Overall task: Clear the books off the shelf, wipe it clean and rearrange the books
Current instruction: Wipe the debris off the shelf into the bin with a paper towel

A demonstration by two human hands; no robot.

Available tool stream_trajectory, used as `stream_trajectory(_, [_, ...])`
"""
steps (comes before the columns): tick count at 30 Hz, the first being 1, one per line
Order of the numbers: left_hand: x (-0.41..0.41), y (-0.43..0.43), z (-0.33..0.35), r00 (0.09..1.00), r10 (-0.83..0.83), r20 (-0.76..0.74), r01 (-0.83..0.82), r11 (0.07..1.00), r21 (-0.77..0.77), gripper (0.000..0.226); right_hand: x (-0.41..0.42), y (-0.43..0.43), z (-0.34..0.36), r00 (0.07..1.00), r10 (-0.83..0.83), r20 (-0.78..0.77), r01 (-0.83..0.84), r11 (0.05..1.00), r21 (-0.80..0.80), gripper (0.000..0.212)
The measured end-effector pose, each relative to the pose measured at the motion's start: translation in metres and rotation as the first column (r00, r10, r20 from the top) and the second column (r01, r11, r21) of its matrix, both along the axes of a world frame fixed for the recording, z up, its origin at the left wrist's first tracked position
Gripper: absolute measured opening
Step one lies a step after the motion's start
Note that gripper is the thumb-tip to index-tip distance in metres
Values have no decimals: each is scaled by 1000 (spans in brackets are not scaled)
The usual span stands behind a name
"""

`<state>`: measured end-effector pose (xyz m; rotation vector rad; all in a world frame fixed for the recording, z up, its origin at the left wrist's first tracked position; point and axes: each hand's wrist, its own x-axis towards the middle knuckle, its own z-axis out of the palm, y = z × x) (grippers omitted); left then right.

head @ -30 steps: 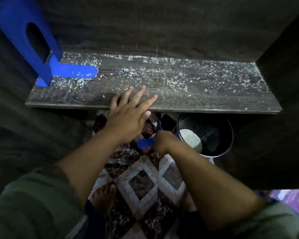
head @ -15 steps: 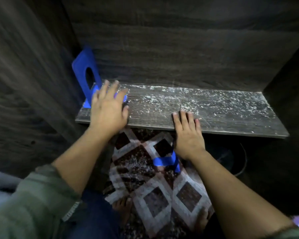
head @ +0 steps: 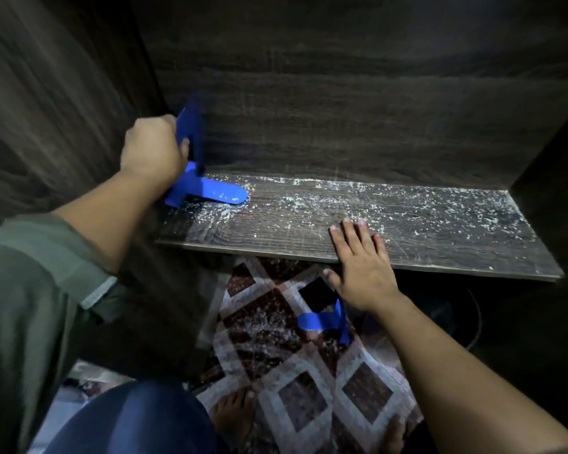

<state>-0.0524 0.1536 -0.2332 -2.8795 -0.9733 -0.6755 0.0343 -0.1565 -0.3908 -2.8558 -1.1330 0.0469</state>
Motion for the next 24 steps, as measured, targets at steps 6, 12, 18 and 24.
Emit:
stream_trajectory(6, [2,-52,-3,959,-282,5,273,930,246,24,0,0,1,1000,11,-19,-11,1000,17,85])
stream_trajectory(12, [8,-69,-13,939,-344,26,323,904,281,26,1,-1,2,1000,19,-22,-18,1000,11,86])
stream_trajectory(18, [-1,-80,-16,945,-322,58,302,927,221,24,2,-3,2,999,20,-33,-20,1000,5,87])
stream_trajectory(24, [-33,-101,-17,900,-386,203,326,905,274,24,4,-5,4,997,37,-64,-36,999,13,87])
